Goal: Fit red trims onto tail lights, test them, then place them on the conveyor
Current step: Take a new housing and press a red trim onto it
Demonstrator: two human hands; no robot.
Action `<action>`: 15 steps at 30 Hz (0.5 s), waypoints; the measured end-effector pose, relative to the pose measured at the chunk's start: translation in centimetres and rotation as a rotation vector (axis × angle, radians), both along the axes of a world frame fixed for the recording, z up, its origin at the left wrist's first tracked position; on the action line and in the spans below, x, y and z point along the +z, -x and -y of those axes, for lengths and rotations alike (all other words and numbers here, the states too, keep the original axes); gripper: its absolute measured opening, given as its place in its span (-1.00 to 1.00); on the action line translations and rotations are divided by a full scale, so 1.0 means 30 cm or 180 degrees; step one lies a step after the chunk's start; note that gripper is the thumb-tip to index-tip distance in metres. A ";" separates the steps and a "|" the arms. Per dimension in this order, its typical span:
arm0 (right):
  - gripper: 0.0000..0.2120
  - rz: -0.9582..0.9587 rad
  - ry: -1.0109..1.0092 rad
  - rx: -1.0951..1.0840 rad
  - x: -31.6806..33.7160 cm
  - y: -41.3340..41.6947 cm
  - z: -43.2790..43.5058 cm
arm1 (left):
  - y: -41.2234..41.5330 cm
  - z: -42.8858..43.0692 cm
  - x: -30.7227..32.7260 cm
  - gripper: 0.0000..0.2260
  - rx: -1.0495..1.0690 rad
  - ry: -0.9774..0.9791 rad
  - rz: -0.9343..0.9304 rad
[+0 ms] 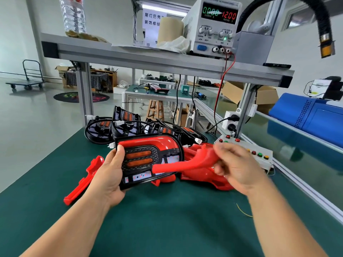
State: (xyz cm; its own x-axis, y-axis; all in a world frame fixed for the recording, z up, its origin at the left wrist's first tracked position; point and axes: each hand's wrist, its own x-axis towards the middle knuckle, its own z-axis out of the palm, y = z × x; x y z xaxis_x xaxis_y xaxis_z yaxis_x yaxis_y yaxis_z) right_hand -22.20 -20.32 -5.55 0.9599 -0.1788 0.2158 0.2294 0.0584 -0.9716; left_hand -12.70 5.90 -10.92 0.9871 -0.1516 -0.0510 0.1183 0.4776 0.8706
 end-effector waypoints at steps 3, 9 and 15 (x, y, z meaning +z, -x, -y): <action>-0.71 -0.0274 0.0391 0.0204 -0.050 -0.077 -0.116 | 0.010 0.003 -0.004 -0.71 -0.0066 -0.0018 0.0051; -0.63 -0.0291 0.0413 0.0176 -0.124 -0.112 -0.163 | 0.007 0.000 -0.016 -0.71 -0.0118 -0.0231 0.0041; -0.72 -0.0442 0.1200 -0.0608 -0.172 -0.115 -0.178 | 0.007 0.017 -0.019 -0.75 -0.0050 -0.0268 0.0032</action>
State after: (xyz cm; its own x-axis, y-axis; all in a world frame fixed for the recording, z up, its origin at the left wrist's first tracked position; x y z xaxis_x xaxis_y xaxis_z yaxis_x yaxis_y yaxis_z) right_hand -18.75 -14.97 -10.70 0.9418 -0.2893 0.1712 0.0673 -0.3366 -0.9392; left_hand -12.92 5.39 -11.47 0.9852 -0.1625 -0.0541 0.1161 0.4010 0.9087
